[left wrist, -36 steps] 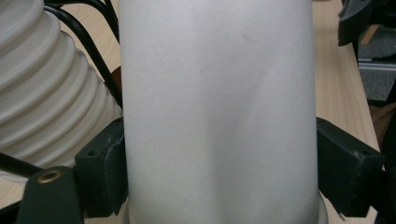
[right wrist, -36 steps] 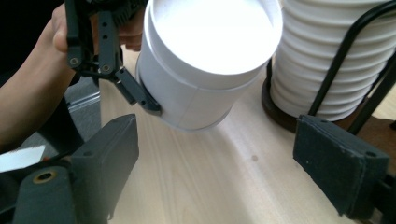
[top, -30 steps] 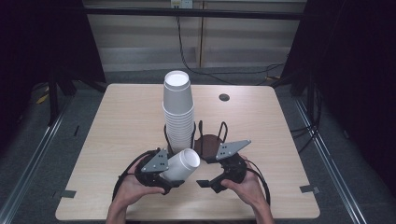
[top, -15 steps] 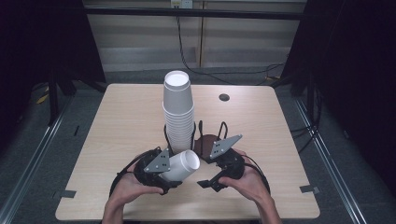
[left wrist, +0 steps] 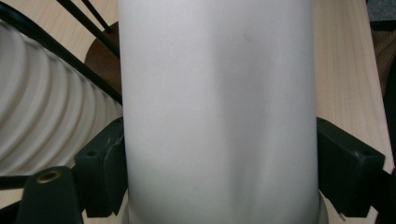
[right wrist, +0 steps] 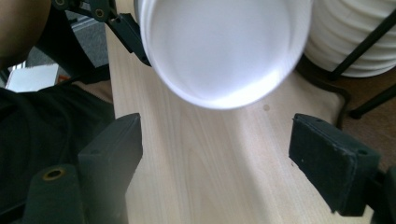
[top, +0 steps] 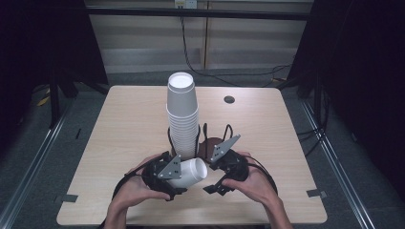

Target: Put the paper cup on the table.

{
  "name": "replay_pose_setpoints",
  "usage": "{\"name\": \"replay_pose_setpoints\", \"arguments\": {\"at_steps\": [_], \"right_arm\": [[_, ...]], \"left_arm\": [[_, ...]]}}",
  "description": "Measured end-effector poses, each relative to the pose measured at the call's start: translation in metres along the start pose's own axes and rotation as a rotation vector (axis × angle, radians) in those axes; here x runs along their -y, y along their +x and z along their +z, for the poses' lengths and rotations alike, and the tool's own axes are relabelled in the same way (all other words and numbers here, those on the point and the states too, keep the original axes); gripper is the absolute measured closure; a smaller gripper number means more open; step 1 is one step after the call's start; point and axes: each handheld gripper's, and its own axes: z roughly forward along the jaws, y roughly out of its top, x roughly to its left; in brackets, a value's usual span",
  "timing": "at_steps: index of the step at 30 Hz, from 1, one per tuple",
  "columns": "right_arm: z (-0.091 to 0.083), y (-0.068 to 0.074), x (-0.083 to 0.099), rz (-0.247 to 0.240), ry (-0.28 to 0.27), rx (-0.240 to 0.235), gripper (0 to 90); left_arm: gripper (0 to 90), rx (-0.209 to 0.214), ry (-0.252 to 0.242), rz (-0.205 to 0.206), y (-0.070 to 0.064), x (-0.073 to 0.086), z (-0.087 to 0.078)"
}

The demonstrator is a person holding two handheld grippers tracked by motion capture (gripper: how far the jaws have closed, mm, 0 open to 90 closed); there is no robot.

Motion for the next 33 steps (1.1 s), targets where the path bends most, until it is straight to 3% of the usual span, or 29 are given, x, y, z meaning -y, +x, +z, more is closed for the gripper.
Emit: {"name": "replay_pose_setpoints", "arguments": {"at_steps": [9,13,19,25,26,27,33], "right_arm": [[0.005,-0.002,-0.004,-0.014,0.062,-0.009,15.7],[0.006,-0.001,-0.006,-0.028,0.075,-0.037,16.3],[0.006,0.001,-0.01,-0.032,0.096,-0.051,16.6],[0.009,0.0,-0.014,-0.039,0.117,-0.063,17.3],[0.011,0.0,-0.015,-0.042,0.122,-0.067,17.6],[0.012,0.0,-0.015,-0.033,0.133,-0.071,18.8],[0.017,-0.001,-0.018,-0.044,0.141,-0.115,20.8]], "left_arm": [[16.4,0.029,0.065,0.024,-0.001,-0.006,0.006],[16.3,0.021,0.114,0.078,-0.002,-0.009,0.006],[16.4,0.027,0.109,0.089,-0.007,-0.012,0.007],[16.4,0.059,0.126,0.119,-0.009,-0.015,0.01],[16.4,0.067,0.098,0.081,-0.012,-0.015,0.013],[16.4,0.065,0.126,0.122,-0.01,-0.016,0.012],[16.4,0.059,0.128,0.127,-0.016,-0.018,0.015]]}}
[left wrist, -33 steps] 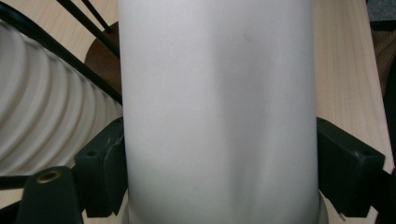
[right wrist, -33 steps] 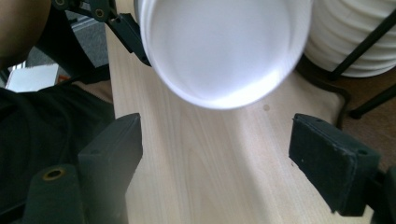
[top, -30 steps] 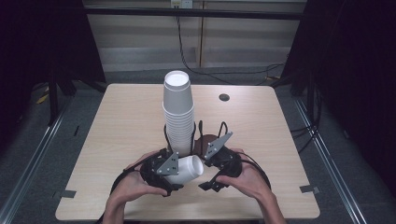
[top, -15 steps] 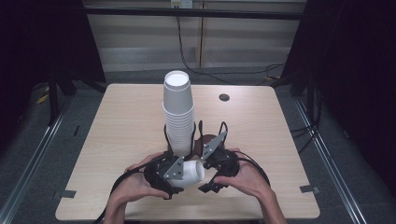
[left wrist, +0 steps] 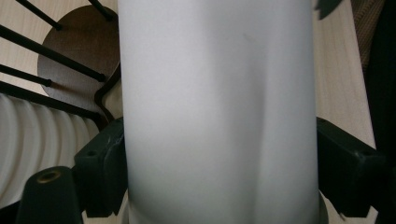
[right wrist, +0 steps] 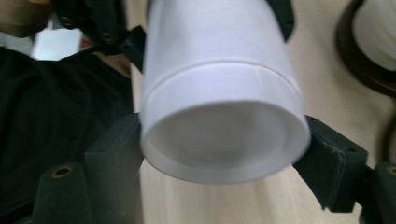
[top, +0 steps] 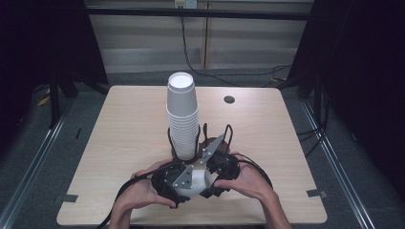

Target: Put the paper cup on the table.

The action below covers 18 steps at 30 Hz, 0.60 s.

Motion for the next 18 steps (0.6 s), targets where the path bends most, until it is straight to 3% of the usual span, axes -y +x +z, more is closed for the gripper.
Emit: {"name": "replay_pose_setpoints", "arguments": {"at_steps": [3,5,6,18], "right_arm": [[-0.0001,0.001,-0.0015,0.0,0.011,-0.009,20.5],[0.0007,0.0008,-0.0029,-0.018,0.006,-0.016,20.2],[0.0007,0.0013,-0.0035,-0.015,0.008,-0.016,19.9],[0.0069,0.0003,-0.0049,-0.013,0.011,-0.024,21.9]], "left_arm": [[16.4,0.006,0.006,0.026,0.0005,-0.002,-0.0007],[16.4,0.016,-0.017,0.0,-0.0022,-0.0031,0.0012],[16.4,0.01,-0.009,0.017,-0.0015,-0.004,0.0009],[16.4,0.02,-0.008,0.02,-0.0017,-0.0032,0.0026]]}}
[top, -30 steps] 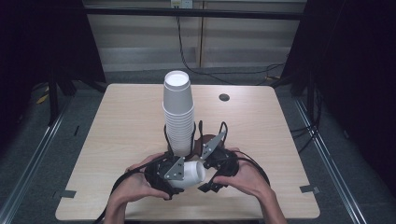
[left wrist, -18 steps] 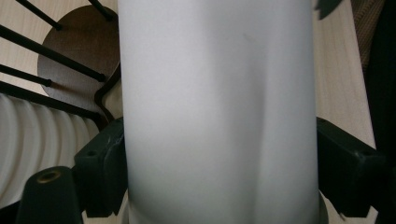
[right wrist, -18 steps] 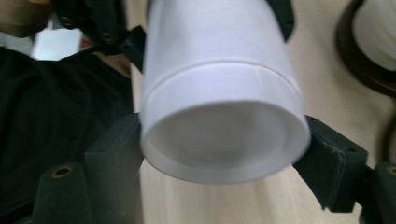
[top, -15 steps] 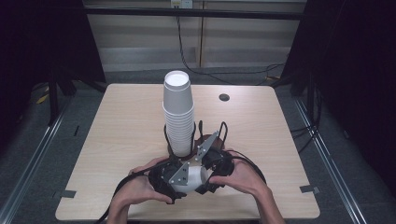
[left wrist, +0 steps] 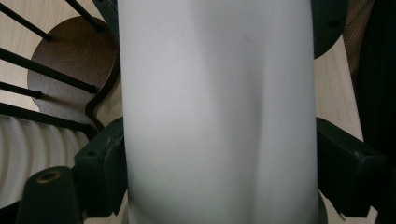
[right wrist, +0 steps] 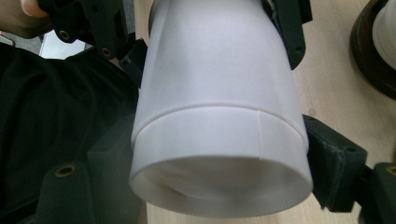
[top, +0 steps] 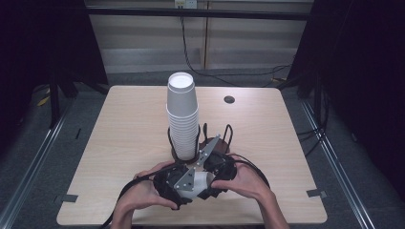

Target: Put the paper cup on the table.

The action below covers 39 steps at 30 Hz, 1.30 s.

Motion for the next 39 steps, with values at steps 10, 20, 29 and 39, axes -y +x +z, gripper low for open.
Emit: {"name": "replay_pose_setpoints", "arguments": {"at_steps": [10,20,29,39], "right_arm": [[-0.001,0.001,-0.001,0.021,0.007,0.01,23.4],[-0.003,0.002,-0.001,0.017,0.01,0.017,24.0],[-0.005,0.002,-0.002,0.002,-0.008,0.031,24.2],[-0.01,0.004,-0.002,0.007,-0.021,0.037,24.4]], "left_arm": [[14.1,-0.003,-0.02,0.01,0.002,0.003,0.0],[13.1,0.003,-0.123,-0.051,0.003,0.008,-0.004],[14.0,-0.002,-0.194,-0.052,0.006,0.014,-0.011],[14.4,-0.011,-0.322,-0.061,0.008,0.021,-0.019]]}}
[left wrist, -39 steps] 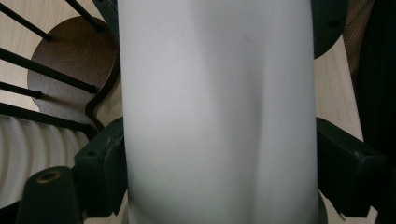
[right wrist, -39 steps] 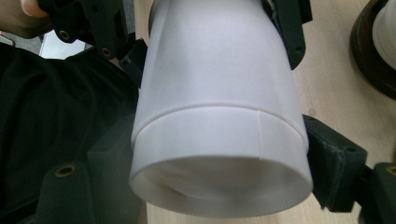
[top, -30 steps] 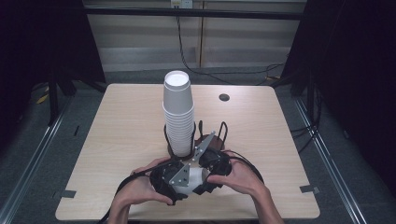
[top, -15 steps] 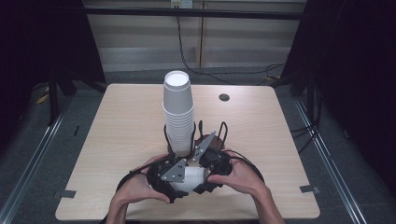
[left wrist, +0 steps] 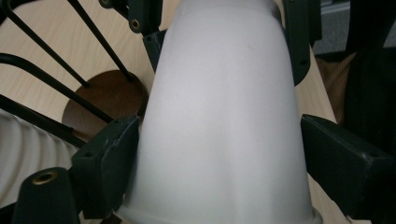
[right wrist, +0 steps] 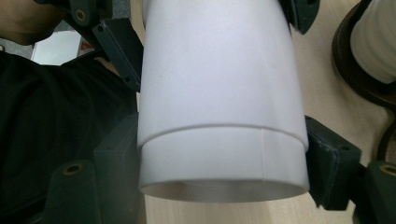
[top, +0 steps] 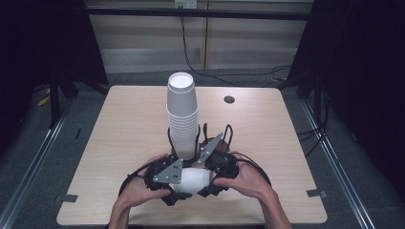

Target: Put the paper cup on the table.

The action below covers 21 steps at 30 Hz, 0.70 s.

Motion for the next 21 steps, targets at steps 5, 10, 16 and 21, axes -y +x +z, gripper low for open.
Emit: {"name": "replay_pose_setpoints", "arguments": {"at_steps": [5,10,16,21], "right_arm": [[-0.001,-0.002,0.002,0.007,-0.004,0.002,24.3],[-0.003,-0.004,0.009,0.024,-0.013,0.005,24.4],[-0.008,-0.006,0.017,0.044,-0.05,0.03,24.3],[-0.012,-0.009,0.027,0.072,-0.079,0.041,24.3]], "left_arm": [[15.5,0.0,-0.065,-0.035,0.003,0.003,-0.006],[15.5,-0.036,-0.128,-0.07,0.005,0.009,-0.013],[15.6,-0.099,-0.191,-0.126,0.007,0.015,-0.02],[15.6,-0.132,-0.215,-0.173,0.007,0.023,-0.026]]}}
